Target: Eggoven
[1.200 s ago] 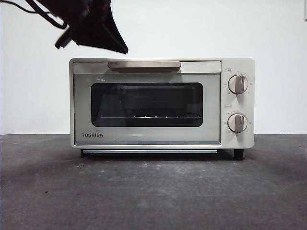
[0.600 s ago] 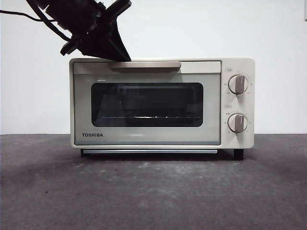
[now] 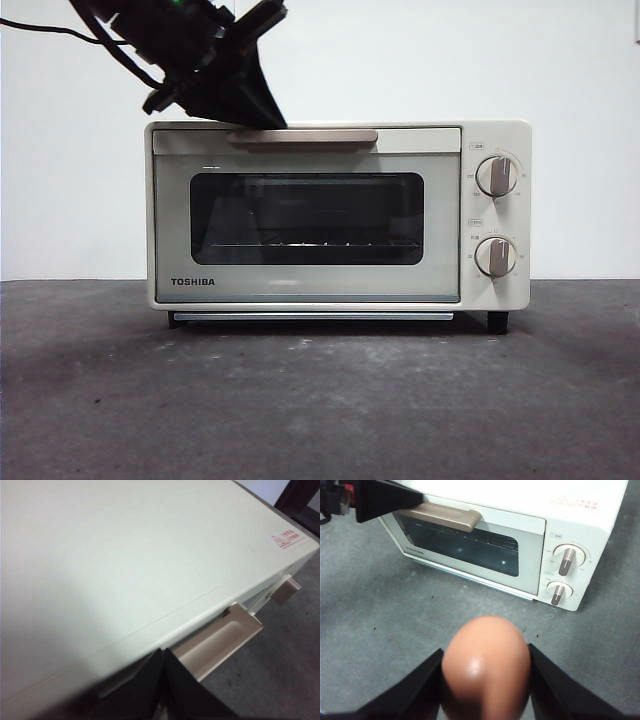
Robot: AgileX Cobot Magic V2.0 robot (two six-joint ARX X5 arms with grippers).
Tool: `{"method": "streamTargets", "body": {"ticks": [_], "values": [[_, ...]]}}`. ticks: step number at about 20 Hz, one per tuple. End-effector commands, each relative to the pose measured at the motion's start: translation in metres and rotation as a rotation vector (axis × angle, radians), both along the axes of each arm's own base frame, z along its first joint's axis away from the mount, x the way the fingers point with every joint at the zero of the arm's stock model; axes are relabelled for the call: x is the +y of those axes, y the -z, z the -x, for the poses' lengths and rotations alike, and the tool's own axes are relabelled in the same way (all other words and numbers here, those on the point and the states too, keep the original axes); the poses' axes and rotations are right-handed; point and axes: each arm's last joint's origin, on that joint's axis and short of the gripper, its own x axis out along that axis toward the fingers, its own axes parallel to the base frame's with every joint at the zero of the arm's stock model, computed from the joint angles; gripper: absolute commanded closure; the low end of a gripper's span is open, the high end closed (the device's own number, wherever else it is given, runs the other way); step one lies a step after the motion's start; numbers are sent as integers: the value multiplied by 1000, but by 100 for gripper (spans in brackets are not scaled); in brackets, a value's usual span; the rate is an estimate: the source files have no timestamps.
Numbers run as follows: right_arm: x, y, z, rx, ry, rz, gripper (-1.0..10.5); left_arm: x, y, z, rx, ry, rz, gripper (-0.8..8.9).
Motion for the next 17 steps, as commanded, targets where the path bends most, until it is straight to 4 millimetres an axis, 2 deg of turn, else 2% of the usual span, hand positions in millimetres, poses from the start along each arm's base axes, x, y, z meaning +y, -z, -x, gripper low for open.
{"method": "streamTargets", "body": {"ticks": [1, 17], "values": [[1, -6, 1, -24, -16, -5, 944, -11, 23, 0, 93, 32, -69, 806], [1, -6, 1, -26, -17, -4, 944, -52, 40, 44, 242, 214, -199, 806]]}}
